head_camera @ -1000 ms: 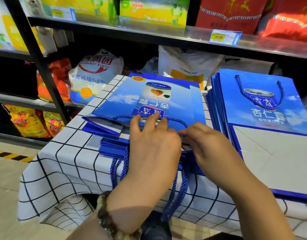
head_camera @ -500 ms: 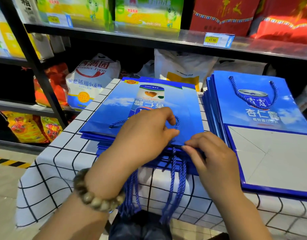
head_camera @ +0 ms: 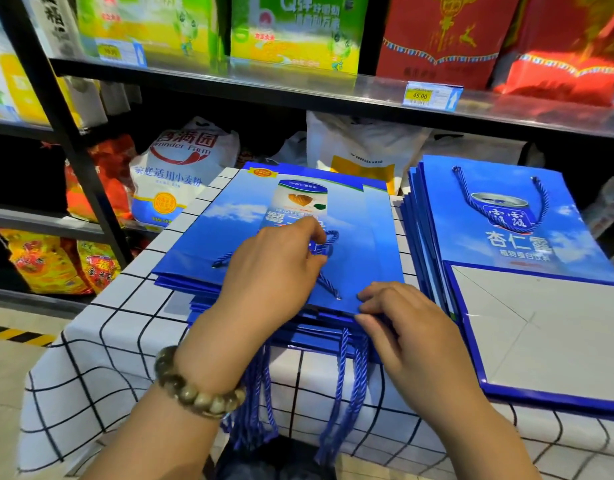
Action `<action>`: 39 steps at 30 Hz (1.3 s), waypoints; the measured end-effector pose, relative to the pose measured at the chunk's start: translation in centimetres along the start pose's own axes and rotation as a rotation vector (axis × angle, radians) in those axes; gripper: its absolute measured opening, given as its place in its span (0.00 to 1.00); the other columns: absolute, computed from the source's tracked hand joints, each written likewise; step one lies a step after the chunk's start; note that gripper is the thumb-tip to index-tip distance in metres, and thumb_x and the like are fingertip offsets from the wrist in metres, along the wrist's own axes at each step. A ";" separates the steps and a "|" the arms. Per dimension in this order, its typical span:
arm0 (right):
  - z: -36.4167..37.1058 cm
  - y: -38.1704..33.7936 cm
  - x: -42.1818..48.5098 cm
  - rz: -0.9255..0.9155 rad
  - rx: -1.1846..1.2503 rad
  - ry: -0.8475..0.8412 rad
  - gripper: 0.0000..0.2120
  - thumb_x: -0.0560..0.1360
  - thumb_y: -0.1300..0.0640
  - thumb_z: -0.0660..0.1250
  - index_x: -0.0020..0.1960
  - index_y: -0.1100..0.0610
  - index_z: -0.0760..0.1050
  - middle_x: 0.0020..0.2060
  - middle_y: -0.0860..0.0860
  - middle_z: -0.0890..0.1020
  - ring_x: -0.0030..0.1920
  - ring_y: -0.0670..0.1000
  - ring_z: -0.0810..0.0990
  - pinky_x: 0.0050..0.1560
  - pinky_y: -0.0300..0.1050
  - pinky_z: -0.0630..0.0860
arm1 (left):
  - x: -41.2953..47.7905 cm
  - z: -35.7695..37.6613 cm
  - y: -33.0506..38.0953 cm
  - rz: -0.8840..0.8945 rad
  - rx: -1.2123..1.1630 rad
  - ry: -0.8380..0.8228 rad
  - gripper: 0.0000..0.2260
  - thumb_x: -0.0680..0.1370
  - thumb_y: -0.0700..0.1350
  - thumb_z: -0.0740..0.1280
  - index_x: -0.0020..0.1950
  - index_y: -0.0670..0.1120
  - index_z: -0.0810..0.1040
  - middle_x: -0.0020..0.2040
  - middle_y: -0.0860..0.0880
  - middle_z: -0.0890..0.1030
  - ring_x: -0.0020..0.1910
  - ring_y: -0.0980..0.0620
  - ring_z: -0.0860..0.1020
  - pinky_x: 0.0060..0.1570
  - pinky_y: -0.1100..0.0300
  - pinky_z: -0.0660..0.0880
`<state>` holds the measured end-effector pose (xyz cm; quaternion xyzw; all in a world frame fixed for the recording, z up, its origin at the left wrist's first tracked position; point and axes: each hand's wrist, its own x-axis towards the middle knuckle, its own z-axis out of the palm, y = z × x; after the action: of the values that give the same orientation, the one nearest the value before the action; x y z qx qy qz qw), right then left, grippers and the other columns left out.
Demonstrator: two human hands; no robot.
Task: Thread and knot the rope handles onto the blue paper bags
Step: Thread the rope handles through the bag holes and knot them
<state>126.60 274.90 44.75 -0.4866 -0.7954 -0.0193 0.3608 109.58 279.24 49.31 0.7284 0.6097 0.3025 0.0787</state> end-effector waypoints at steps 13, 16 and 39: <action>-1.7 -0.7 1.4 -0.031 0.157 0.077 0.09 0.77 0.48 0.56 0.54 0.46 0.71 0.46 0.41 0.76 0.46 0.38 0.75 0.46 0.29 0.69 | -2.1 -8.1 -5.2 0.063 -0.824 0.382 0.12 0.72 0.55 0.66 0.47 0.49 0.78 0.45 0.49 0.84 0.48 0.54 0.82 0.50 0.60 0.78; -3.0 -0.9 2.2 0.007 0.276 0.213 0.08 0.75 0.51 0.57 0.51 0.47 0.73 0.43 0.39 0.76 0.43 0.35 0.74 0.44 0.25 0.67 | -1.0 -8.9 -9.5 -0.066 -0.711 0.364 0.18 0.72 0.53 0.68 0.59 0.46 0.76 0.58 0.39 0.78 0.58 0.36 0.76 0.53 0.35 0.73; -7.7 -0.6 11.3 0.195 0.833 0.477 0.09 0.66 0.62 0.70 0.42 0.51 0.73 0.35 0.44 0.83 0.37 0.41 0.79 0.40 0.35 0.76 | 5.1 -14.8 0.8 0.184 -0.799 0.606 0.05 0.71 0.44 0.71 0.42 0.51 0.76 0.35 0.62 0.82 0.34 0.61 0.80 0.29 0.62 0.78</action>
<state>127.34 280.22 57.32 -0.3550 -0.5813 0.2236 0.6971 102.73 280.07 63.34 0.5717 0.3755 0.7152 0.1438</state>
